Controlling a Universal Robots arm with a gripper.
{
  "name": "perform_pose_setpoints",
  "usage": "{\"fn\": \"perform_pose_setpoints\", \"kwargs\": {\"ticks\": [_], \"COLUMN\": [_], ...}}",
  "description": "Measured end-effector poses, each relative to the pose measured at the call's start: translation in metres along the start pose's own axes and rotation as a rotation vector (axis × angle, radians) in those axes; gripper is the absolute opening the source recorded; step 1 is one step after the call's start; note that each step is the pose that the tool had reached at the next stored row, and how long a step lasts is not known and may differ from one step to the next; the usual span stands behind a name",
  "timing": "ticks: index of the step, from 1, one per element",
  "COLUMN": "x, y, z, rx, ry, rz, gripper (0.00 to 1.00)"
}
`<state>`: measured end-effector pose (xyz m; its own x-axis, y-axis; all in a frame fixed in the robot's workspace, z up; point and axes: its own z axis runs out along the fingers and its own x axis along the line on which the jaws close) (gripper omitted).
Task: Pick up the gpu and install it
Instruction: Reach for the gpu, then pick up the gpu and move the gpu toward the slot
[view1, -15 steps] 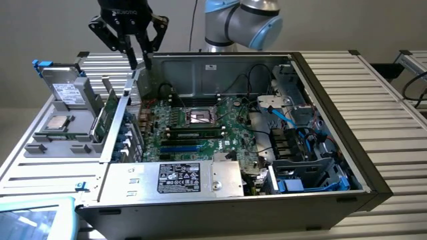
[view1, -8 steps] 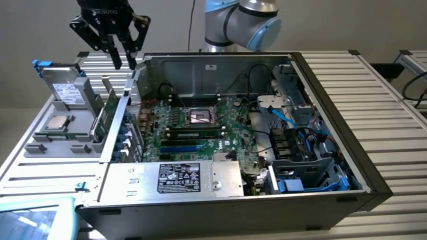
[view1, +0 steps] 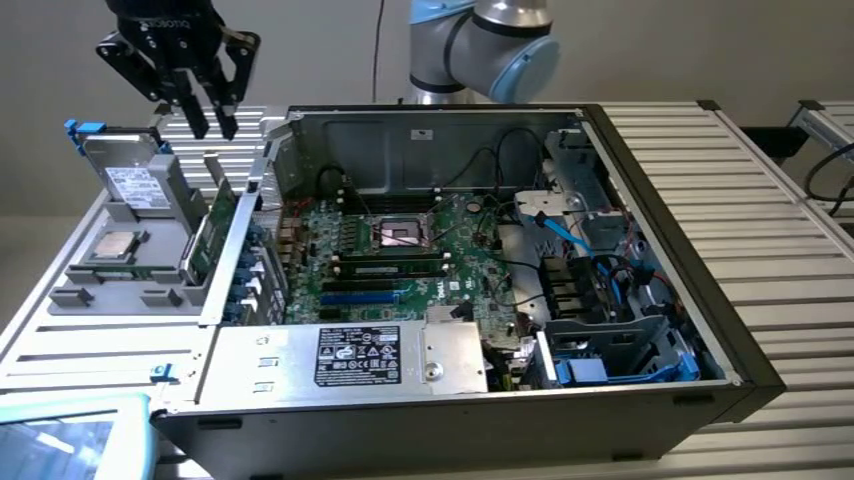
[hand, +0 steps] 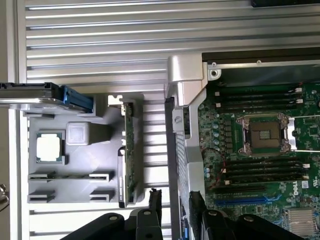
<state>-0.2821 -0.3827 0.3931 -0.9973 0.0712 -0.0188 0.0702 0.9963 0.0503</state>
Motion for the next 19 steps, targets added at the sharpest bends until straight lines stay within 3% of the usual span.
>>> {"fn": "perform_pose_setpoints", "kwargs": {"ticks": [13,19], "x": [0.06,0.063], "y": [-0.0004,-0.0006], "z": [0.0012,0.0012], "rx": [-0.0001,0.0], "ry": [0.0,0.0], "rz": [0.0,0.0], "gripper": [0.37,0.37]}}
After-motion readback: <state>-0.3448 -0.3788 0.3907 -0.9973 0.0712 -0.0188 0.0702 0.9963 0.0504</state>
